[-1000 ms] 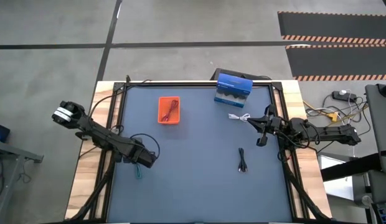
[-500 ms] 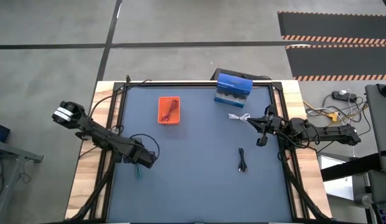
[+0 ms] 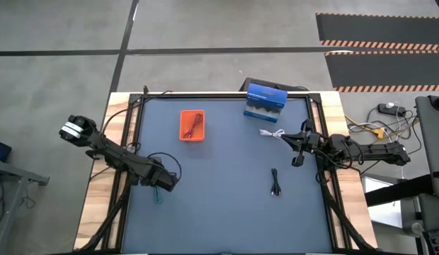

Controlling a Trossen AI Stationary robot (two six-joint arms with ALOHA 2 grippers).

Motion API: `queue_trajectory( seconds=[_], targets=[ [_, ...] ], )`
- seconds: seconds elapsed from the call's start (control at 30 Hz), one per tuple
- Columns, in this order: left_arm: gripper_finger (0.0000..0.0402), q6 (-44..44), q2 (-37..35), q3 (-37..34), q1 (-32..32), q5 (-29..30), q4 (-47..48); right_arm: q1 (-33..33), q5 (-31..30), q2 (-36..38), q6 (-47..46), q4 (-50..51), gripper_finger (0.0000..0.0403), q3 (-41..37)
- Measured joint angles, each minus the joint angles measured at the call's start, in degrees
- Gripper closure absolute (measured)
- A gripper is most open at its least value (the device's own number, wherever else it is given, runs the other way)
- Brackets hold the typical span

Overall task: Pick and place USB-C Cables
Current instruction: Put the green charger cable into the orange bin

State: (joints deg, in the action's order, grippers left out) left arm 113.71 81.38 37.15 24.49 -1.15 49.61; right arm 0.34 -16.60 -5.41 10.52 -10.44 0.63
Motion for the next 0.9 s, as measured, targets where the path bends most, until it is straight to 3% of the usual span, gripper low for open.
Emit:
queue_trajectory(
  seconds=[0.53, 0.8, 0.9],
  targets=[
    [0.0375, 0.15, 0.02, 0.00, -0.02, 1.70, -1.68, 0.00, 0.00, 0.00, 0.00, 0.00, 0.0394, -0.01],
    [0.0384, -0.72, 0.07, 0.60, 0.02, 6.64, -0.99, 0.00, 0.00, 0.00, 0.00, 0.78, 0.0394, 0.00],
    [0.0385, -2.85, 0.33, 2.19, -0.03, 12.22, -0.84, 0.00, 0.00, 0.00, 0.04, 1.16, 0.0394, 0.01]
  ],
)
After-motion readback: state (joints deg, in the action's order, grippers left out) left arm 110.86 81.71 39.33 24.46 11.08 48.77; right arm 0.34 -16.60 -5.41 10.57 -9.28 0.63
